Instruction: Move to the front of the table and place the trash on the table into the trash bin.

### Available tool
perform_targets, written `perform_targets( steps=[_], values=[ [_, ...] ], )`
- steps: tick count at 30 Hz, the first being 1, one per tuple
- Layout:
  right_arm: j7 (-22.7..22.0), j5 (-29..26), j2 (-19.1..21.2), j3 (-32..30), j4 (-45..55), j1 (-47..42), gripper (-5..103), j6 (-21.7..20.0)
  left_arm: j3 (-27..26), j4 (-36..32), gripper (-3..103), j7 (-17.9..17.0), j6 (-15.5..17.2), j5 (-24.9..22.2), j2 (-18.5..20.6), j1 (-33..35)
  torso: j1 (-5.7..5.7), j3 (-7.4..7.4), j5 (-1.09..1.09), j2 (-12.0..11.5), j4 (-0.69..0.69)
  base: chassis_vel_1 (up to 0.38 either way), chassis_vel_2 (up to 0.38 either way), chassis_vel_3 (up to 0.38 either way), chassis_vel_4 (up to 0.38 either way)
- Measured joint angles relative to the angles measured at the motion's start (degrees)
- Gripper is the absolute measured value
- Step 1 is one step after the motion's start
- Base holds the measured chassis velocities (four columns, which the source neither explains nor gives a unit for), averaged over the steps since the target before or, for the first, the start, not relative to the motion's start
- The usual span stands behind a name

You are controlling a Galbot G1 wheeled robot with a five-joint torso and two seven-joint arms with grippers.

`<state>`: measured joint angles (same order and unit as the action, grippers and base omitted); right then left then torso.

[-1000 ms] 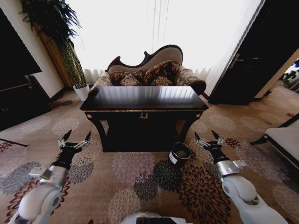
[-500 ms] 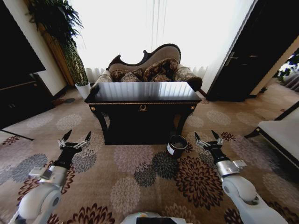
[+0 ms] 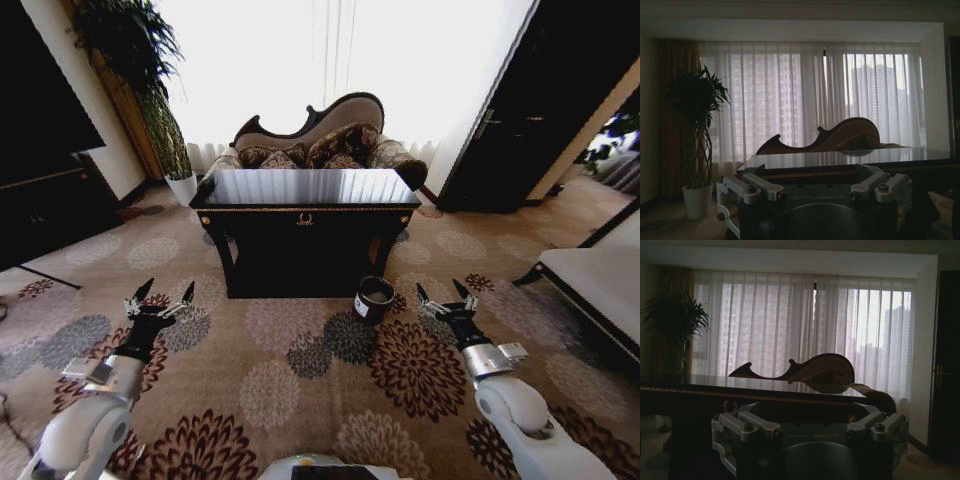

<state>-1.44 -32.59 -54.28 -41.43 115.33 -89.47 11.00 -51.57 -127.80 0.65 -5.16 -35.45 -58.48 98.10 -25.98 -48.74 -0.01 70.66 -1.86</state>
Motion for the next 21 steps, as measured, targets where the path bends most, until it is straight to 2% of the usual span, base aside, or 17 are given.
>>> perform_targets(
  steps=[3,21],
  values=[
    [0.0,0.0,0.0,0.0,0.0,-0.01,100,0.0,0.0,0.0,100,0.0,0.0,0.0,0.0,0.01,0.04,0.02,0.01,0.04,-0.01,0.111,-0.125,-0.125,0.113],
    [0.0,0.0,0.0,0.0,0.0,0.01,100,0.0,0.0,0.0,100,0.0,0.0,0.0,0.0,0.0,-0.02,-0.01,-0.01,-0.01,0.0,-0.007,0.013,0.004,-0.01]
  ],
)
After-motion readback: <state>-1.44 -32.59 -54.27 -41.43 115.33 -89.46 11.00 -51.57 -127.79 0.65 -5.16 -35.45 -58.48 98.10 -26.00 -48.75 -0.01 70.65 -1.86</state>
